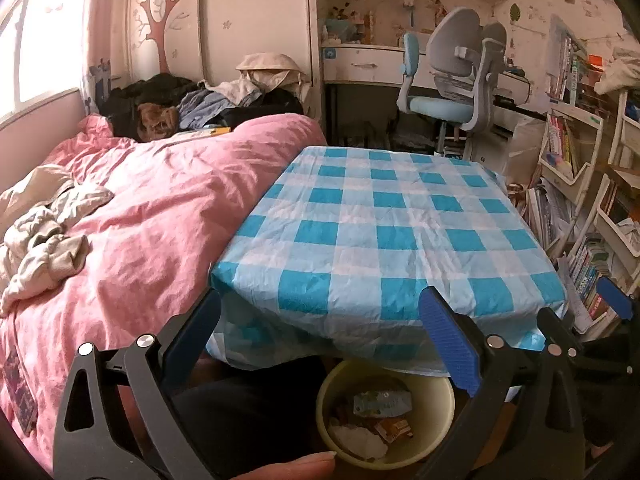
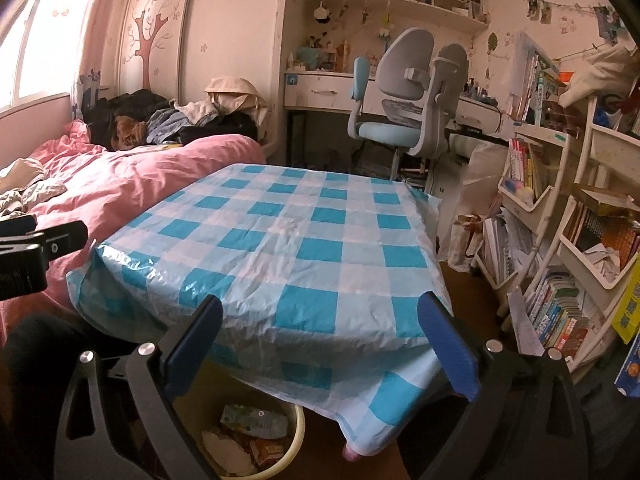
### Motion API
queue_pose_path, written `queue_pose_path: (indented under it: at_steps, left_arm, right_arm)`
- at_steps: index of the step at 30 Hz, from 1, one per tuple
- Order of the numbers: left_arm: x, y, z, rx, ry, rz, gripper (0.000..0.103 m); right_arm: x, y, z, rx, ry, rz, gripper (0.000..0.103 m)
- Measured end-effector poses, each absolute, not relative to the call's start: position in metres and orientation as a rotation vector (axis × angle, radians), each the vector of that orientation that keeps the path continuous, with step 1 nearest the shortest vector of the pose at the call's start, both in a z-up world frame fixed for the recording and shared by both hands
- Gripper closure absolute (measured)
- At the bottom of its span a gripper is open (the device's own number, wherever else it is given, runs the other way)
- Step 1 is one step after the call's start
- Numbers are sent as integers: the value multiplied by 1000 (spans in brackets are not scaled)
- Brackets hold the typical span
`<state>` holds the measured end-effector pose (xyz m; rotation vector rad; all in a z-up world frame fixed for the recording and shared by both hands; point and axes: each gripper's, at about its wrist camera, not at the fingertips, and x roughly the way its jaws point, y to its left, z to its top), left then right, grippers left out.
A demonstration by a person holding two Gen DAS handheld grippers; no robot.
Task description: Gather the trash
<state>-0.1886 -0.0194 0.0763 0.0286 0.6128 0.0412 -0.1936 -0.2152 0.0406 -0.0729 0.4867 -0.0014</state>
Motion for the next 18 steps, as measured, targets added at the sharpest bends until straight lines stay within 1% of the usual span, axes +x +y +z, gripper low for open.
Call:
queue_pose_path:
  at_steps: [18]
  left_arm:
    - [-193, -22, 83, 34, 600, 33, 7]
  right_arm:
    - [-200, -216, 44, -76, 479, 1, 8]
